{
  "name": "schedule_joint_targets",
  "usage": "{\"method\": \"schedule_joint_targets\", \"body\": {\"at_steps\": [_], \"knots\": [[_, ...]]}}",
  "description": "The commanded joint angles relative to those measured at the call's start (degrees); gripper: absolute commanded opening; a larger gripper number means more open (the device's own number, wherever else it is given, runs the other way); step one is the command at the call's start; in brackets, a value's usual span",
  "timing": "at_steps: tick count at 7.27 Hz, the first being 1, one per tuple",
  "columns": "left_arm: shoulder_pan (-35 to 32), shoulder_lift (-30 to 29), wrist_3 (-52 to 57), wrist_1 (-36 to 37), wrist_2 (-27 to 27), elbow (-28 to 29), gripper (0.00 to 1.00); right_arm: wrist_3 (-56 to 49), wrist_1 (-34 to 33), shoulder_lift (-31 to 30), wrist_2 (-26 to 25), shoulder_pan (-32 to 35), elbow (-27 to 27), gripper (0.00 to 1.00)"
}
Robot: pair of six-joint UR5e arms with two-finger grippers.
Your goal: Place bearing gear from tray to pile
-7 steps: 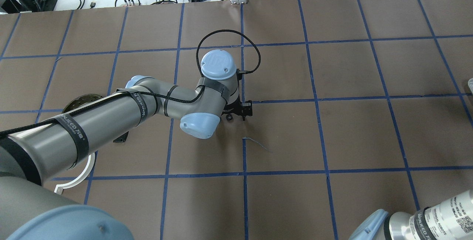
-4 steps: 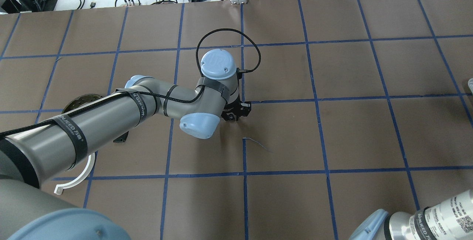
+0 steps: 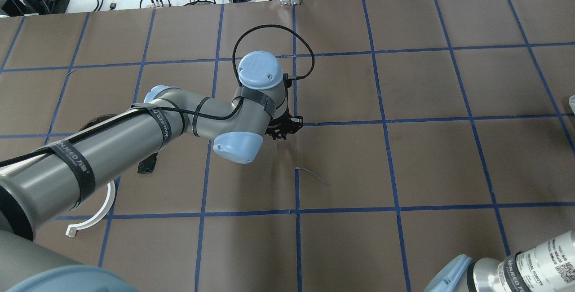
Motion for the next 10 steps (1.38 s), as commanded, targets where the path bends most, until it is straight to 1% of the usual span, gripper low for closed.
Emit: {"method": "schedule_joint_targets", "body": {"at_steps": [1,2,3,4,5,6,7,8,9,10], "knots": [[4.6,4.4,4.5,-5.2,1.0,-0.6,0.00,0.1,0.5,-0.6,-0.3,0.0,-0.3,0.14],[8.8,7.5,9.8,-9.0,2.9,-1.2,0.00,0.1,1.2,-1.7,-1.7,0.2,-0.5,0.10],[14.8,9.7,17.5,-13.8,4.1,-1.4,0.00,1.3,3.3,-5.5,-1.6,0.7,0.1,0.08],[21.1,11.2,24.0,-15.3,5.0,-1.8,0.00,5.3,7.5,-10.1,-1.1,1.3,0.1,0.07],[26.6,11.4,33.4,-13.8,6.2,-4.1,0.00,8.7,10.9,-14.0,-1.1,4.2,0.3,0.04],[32.8,11.5,40.5,-7.8,6.6,-7.7,0.00,12.5,12.6,-16.4,-1.6,9.1,0.4,0.04],[38.0,11.5,46.7,-6.4,5.7,-10.6,0.00,18.0,15.7,-17.4,-1.1,13.7,1.0,0.04],[40.4,10.9,47.0,-3.7,4.9,-13.5,0.00,24.3,17.0,-18.1,1.2,19.4,1.1,0.03],[40.9,10.3,47.6,0.8,4.8,-14.8,0.00,35.9,17.0,-18.3,1.8,26.9,1.2,0.04],[41.0,10.7,47.5,0.7,4.9,-15.0,0.00,46.8,16.7,-17.8,2.1,34.0,1.2,0.04]]}}
